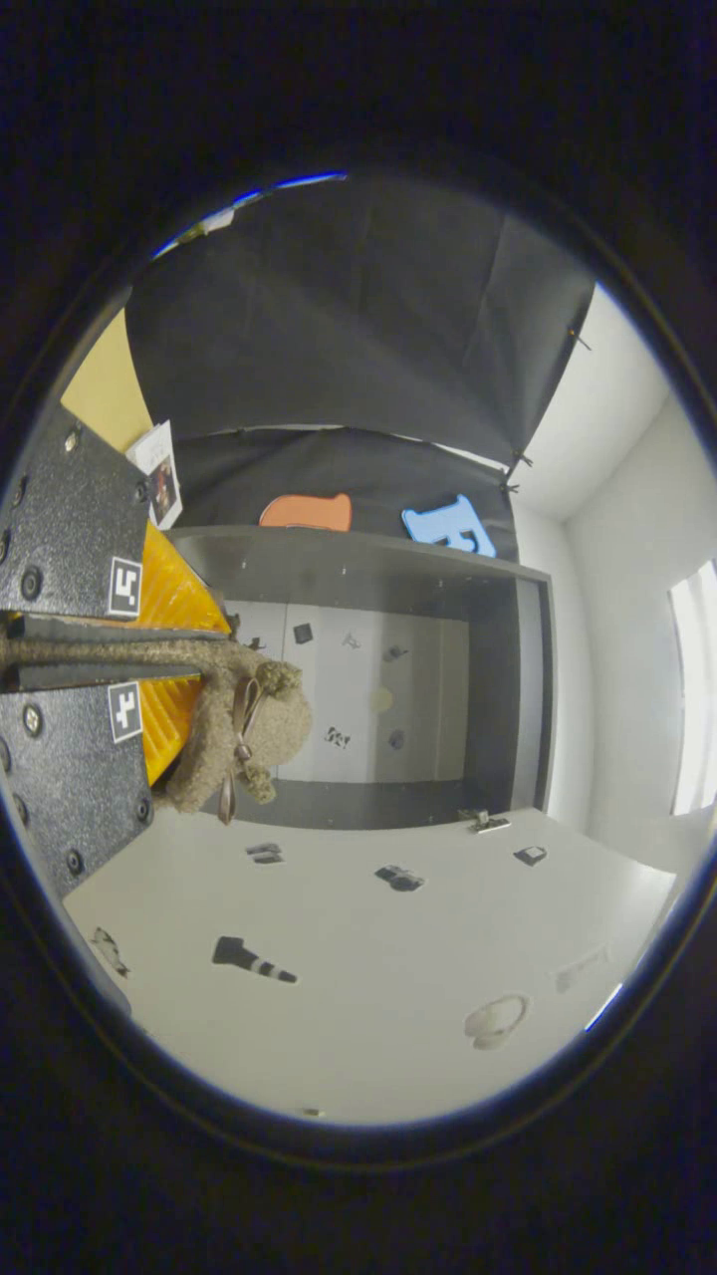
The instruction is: Open the shoe cabinet door, grab the shoes and put them into the shoe cabinet, then close the shoe cabinet door.
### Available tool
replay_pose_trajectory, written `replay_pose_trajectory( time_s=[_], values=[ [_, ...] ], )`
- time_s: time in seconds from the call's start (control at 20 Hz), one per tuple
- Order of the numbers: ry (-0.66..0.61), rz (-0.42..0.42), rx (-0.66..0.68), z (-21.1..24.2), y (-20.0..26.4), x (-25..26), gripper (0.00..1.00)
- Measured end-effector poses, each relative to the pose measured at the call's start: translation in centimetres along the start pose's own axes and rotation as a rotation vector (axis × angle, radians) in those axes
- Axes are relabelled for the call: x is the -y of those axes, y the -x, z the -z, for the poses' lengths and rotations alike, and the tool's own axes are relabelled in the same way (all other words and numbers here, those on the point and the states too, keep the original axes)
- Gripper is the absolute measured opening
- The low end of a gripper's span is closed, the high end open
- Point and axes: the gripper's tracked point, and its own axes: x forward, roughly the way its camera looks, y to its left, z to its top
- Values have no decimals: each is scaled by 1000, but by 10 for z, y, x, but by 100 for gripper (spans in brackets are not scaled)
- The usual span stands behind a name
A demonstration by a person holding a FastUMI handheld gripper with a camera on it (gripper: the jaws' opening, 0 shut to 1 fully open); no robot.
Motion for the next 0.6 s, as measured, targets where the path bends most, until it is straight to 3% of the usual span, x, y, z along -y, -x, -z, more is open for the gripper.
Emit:
replay_pose_trajectory(
  time_s=[0.3, 0.6],
  values=[
    [-28, 64, -104, 3, -97, 28, 11],
    [-4, 116, -236, 58, -207, 63, 12]
  ],
)
